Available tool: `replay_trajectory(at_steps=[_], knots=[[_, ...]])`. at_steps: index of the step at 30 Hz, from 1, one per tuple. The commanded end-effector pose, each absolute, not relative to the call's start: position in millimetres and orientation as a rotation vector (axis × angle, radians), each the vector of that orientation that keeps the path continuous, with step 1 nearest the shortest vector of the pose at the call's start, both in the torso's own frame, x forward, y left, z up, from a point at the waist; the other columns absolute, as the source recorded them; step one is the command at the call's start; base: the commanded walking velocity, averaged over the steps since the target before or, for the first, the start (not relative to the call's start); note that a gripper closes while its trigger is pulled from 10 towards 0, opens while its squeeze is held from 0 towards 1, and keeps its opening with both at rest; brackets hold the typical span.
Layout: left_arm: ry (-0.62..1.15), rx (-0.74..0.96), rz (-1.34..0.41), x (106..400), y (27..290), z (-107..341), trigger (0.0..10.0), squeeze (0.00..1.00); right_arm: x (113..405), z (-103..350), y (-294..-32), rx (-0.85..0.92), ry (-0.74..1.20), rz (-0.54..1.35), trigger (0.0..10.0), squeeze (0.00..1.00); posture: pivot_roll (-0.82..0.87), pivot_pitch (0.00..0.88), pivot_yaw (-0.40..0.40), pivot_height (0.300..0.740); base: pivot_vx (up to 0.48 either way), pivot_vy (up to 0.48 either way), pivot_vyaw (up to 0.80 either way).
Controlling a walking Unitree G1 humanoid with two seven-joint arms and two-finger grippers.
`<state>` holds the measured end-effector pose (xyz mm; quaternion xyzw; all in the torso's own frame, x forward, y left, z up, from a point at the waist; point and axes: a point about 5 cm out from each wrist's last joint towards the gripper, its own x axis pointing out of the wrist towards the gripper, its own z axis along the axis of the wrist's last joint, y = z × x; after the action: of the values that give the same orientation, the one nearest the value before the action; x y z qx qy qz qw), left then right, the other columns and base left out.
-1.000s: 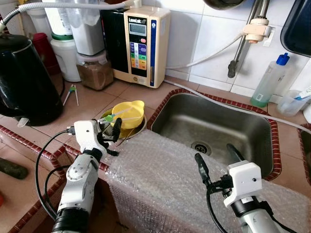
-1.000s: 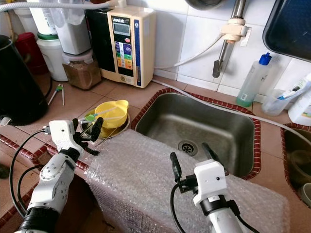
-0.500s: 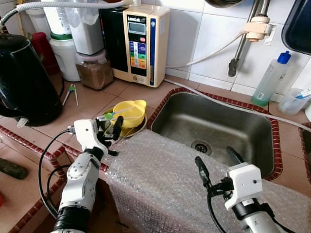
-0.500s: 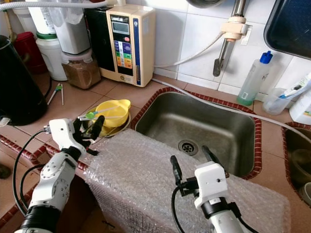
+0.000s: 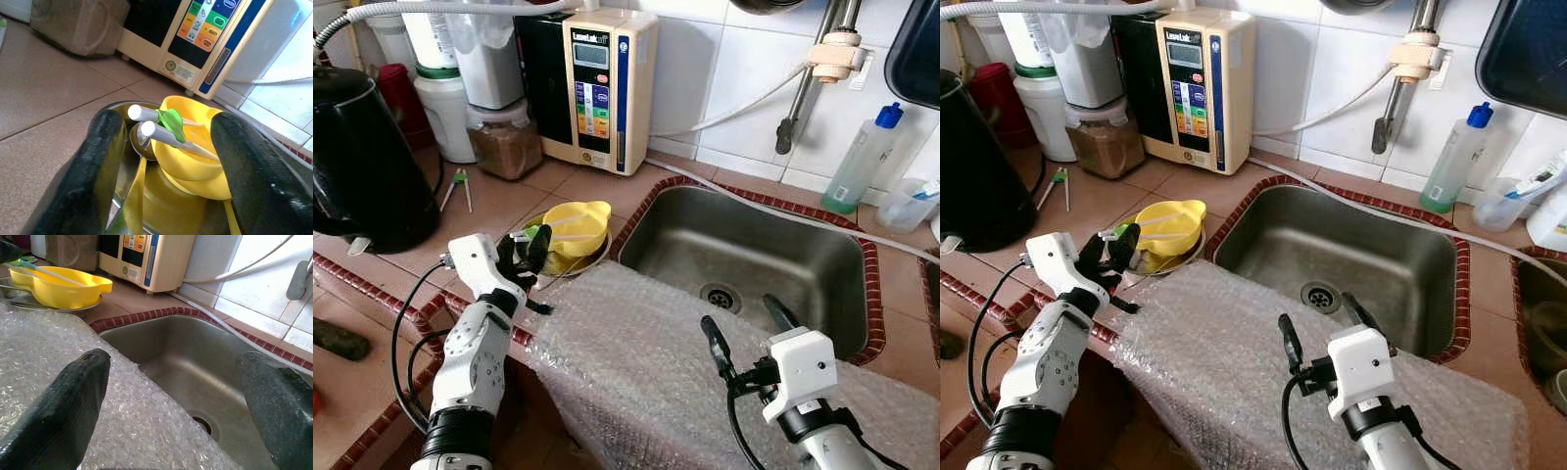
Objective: Kitchen organization
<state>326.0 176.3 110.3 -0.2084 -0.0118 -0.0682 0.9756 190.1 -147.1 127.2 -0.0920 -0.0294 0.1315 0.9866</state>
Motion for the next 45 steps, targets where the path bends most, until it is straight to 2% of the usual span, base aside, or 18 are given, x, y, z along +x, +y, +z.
replay_trajectory(at_steps=[1, 17, 27, 36, 45], knots=[[-0.044, -0.428, -0.146, 329.2, 175.3, 118.3, 0.0, 0.0, 190.7, 126.7, -146.2, -0.183, -0.055, 0.271, 10.0, 0.0, 0.04, 0.0, 0.012, 0.74, 0.0, 0.0, 0.0], [-0.053, -0.414, -0.103, 329.9, 182.6, 121.3, 0.0, 0.0, 190.7, 122.4, -145.2, -0.166, -0.031, 0.285, 10.0, 0.0, 0.05, 0.0, 0.006, 0.74, 0.0, 0.0, 0.0], [-0.063, -0.407, -0.082, 330.0, 187.4, 124.8, 0.0, 0.0, 191.4, 120.3, -139.4, -0.076, -0.002, 0.335, 10.0, 0.0, 0.06, 0.0, 0.001, 0.74, 0.0, 0.0, 0.0], [-0.072, -0.404, -0.083, 329.8, 187.7, 128.1, 0.0, 0.0, 192.9, 126.9, -133.4, 0.037, 0.007, 0.444, 10.0, 0.0, 0.06, 0.0, -0.001, 0.74, 0.0, 0.0, 0.0], [-0.085, -0.38, -0.109, 328.5, 186.1, 133.0, 0.0, 0.0, 197.1, 127.9, -134.4, 0.045, 0.039, 0.505, 10.0, 0.0, 0.07, 0.0, 0.0, 0.74, 0.0, 0.0, 0.0]])
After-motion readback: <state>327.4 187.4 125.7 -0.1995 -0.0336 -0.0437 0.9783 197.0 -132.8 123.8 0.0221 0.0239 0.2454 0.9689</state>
